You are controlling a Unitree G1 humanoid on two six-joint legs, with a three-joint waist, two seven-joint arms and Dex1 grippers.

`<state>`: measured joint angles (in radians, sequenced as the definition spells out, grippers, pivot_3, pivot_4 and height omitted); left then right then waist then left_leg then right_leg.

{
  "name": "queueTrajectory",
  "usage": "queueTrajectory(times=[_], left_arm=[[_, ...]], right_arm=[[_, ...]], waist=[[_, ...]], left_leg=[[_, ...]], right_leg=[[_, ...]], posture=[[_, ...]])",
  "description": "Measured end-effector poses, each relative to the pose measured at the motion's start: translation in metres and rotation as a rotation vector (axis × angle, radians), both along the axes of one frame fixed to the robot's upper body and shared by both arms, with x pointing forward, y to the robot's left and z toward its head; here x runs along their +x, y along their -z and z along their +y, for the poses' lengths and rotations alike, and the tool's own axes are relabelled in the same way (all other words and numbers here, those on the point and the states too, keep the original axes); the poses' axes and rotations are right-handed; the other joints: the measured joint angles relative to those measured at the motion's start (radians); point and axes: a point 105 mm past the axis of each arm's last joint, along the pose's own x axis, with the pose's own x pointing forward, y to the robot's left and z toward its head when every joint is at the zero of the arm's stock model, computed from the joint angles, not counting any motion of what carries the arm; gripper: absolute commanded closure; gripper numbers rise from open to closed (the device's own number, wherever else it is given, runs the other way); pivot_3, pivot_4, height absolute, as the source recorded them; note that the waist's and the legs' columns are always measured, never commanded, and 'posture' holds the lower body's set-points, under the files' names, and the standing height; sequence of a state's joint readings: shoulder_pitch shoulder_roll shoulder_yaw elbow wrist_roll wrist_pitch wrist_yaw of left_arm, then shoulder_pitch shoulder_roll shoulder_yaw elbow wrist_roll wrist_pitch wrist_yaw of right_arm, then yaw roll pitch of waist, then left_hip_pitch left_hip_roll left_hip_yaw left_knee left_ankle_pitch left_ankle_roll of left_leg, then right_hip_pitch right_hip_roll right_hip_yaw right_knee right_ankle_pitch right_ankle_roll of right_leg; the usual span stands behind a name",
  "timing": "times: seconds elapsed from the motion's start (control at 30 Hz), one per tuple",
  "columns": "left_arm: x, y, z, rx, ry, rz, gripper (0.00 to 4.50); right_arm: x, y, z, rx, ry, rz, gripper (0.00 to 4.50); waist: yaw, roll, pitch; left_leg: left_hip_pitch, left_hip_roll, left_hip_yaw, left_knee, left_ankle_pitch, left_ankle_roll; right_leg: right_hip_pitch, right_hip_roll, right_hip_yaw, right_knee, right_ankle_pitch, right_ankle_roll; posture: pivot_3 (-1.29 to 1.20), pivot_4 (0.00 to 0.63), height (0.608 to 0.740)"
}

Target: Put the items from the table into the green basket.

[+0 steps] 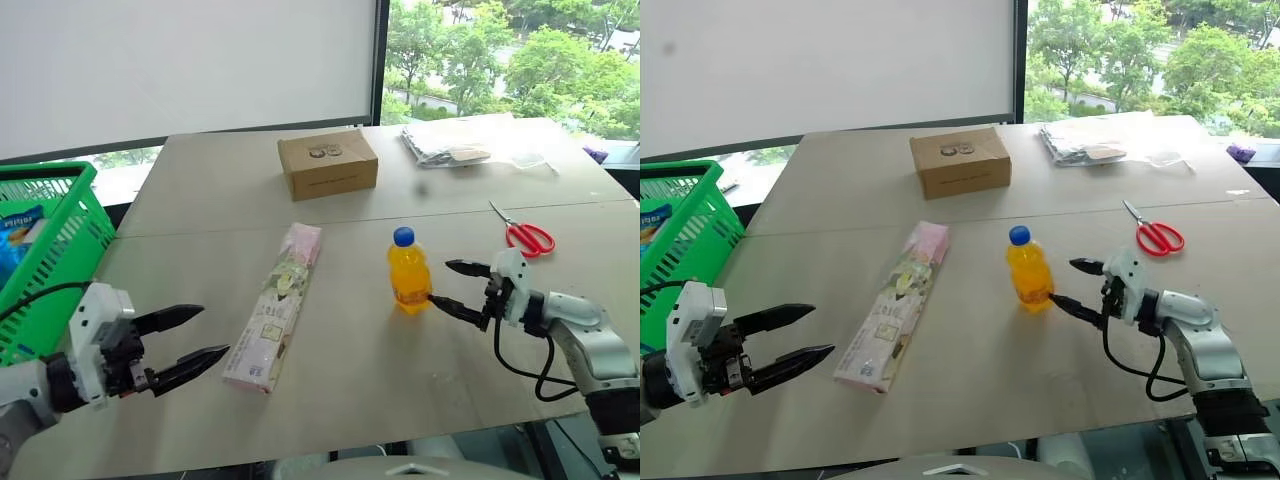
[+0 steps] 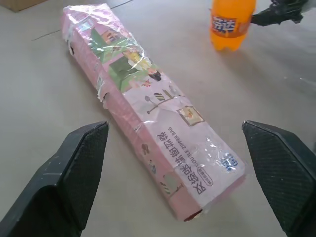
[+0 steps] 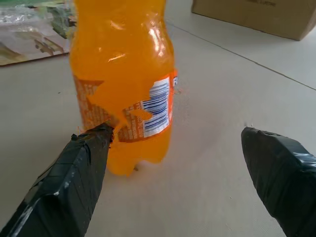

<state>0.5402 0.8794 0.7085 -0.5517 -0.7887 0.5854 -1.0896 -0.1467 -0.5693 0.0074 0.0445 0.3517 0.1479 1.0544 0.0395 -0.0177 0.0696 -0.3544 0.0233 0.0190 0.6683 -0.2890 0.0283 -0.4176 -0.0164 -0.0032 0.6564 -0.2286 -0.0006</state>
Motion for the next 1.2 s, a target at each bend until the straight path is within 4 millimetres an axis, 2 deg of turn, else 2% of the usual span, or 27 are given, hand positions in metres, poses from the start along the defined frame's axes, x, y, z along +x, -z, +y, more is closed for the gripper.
queueTrajectory(times=[0.17,0.33,0.43,0.53,0.63,0.77,0.87,1.07,1.2], left_arm=[[0.003,-0.009,-0.007,0.009,0.029,-0.04,0.06],[0.004,-0.013,-0.013,0.017,0.049,-0.063,0.06],[0.005,-0.014,-0.014,0.016,0.054,-0.072,0.06],[0.006,-0.016,-0.017,0.003,0.073,-0.078,0.06],[0.006,-0.016,-0.018,0.0,0.081,-0.079,0.06],[0.006,-0.016,-0.019,-0.002,0.086,-0.081,0.06],[0.005,-0.015,-0.019,-0.005,0.083,-0.075,0.06],[0.002,-0.012,-0.018,-0.012,0.069,-0.063,0.06],[0.002,-0.01,-0.017,-0.016,0.064,-0.06,0.06]], right_arm=[[0.003,0.0,0.009,0.001,-0.025,-0.003,0.0],[0.005,0.004,0.006,-0.019,-0.009,-0.007,0.0],[0.006,0.001,0.011,0.003,-0.014,-0.014,0.0],[0.011,-0.019,0.028,0.042,-0.046,-0.063,0.0],[0.018,-0.026,0.045,0.053,-0.056,-0.078,0.0],[0.014,-0.024,0.08,0.091,-0.109,-0.054,0.0],[0.013,-0.018,0.094,0.079,-0.103,-0.043,0.0],[0.045,0.004,0.088,-0.064,0.127,-0.085,0.0],[0.05,0.01,0.085,-0.095,0.183,-0.085,0.0]], waist=[[0.001,0.0,0.0],[0.002,0.0,0.0],[0.001,0.0,0.0],[-0.001,0.0,0.0],[-0.001,0.0,0.0],[0.002,0.0,0.0],[0.003,-0.001,-0.001],[0.001,-0.003,-0.002],[0.002,-0.003,-0.002]], left_leg=[[0.0,0.0,0.0,0.0,0.0,0.0],[0.0,0.0,0.0,0.001,0.0,0.0],[0.0,0.0,0.0,0.001,0.0,0.0],[0.001,0.0,0.0,0.001,0.0,0.0],[0.001,0.0,0.0,0.001,0.0,0.0],[0.0,0.0,-0.001,0.0,0.0,0.0],[-0.001,-0.001,-0.001,0.001,0.0,0.0],[0.0,-0.001,0.0,0.001,0.0,0.0],[-0.001,-0.001,-0.001,0.001,0.0,0.0]], right_leg=[[0.0,0.0,0.0,0.001,0.0,0.0],[0.0,0.001,0.0,0.0,0.0,0.0],[0.0,0.001,0.0,0.001,0.0,0.0],[0.0,0.001,0.0,0.002,0.0,0.0],[0.0,0.001,0.0,0.002,0.0,0.0],[0.0,0.001,0.0,0.002,0.0,0.0],[0.0,0.0,0.0,0.001,0.0,0.0],[-0.001,-0.001,0.001,0.002,0.0,0.0],[-0.001,0.0,0.0,0.002,0.0,0.0]], posture=[[0.15,0.009,0.724],[0.15,0.009,0.724],[0.14,0.01,0.724],[0.14,0.01,0.724],[0.14,0.007,0.724],[0.15,0.004,0.724],[0.15,0.004,0.724],[0.16,0.002,0.724],[0.17,0.005,0.724]])
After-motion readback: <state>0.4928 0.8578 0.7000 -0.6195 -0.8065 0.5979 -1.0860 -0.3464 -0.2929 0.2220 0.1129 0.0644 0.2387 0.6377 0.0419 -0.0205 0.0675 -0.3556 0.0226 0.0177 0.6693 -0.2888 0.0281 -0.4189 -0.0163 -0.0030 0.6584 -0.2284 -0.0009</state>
